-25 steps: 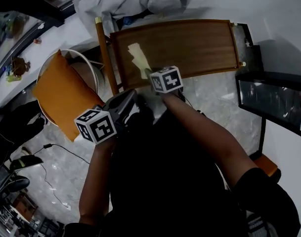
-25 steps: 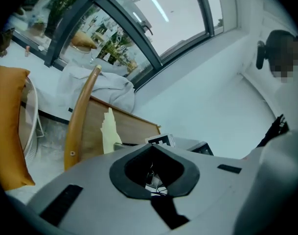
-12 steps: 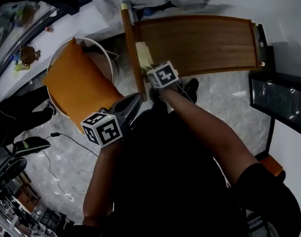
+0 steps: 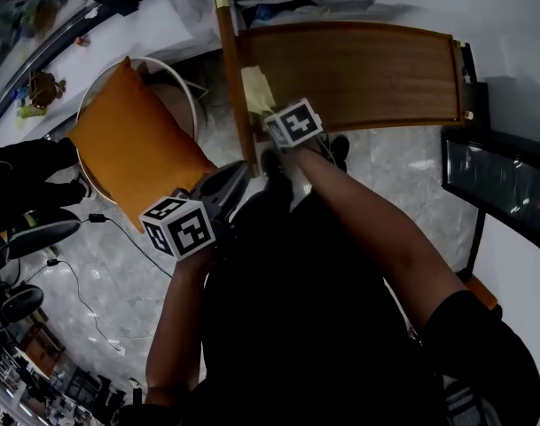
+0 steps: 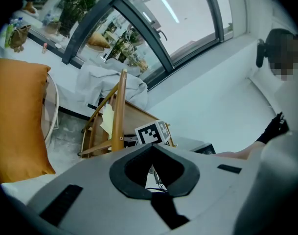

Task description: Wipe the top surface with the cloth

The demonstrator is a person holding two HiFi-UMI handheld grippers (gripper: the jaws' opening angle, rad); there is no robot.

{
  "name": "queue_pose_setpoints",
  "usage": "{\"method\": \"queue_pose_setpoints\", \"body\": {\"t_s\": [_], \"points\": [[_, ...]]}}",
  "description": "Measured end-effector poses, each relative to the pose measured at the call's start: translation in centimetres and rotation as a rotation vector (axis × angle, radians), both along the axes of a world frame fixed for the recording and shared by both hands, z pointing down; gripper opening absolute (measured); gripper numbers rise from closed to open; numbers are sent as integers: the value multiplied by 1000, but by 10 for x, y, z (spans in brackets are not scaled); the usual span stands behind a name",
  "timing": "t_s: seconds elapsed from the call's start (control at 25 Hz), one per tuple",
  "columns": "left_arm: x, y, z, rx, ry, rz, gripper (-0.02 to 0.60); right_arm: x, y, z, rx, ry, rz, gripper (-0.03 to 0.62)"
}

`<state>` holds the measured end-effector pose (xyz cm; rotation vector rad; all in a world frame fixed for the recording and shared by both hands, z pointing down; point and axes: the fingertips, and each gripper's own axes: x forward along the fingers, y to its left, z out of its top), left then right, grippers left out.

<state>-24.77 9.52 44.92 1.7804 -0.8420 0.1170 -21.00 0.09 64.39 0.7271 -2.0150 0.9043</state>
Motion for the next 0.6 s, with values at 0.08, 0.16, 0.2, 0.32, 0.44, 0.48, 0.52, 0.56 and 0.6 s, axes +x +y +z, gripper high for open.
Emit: {"method": "queue_pose_setpoints", "body": {"t_s": [0.08, 0.16, 0.2, 0.32, 0.44, 0.48, 0.52, 0.56, 0.6], "points": [[7, -2, -1, 0, 2, 4, 11, 9, -3, -1, -5, -2, 10, 32], [17, -5, -1, 2, 8, 4, 11, 23, -4, -1, -13, 5, 18, 32], [23, -7, -2, 3, 11, 4, 11, 32, -4, -1, -17, 13, 23, 32], [41, -13, -6, 9, 23, -1, 11, 69, -9, 1, -18, 51, 37, 32], [64, -19, -8, 12, 32, -7, 11, 110, -16, 0, -18, 77, 45, 32], [72, -21, -9, 12, 35, -8, 11, 122, -18, -1, -21, 80, 48, 32], [81, -24, -9, 12, 39, -9, 11, 134, -20, -1, -24, 83, 52, 32], [90, -27, -9, 11, 43, -10, 11, 146, -21, 0, -27, 87, 56, 32], [99, -29, -10, 11, 48, -10, 11, 158, -23, 0, -29, 90, 59, 32]]}}
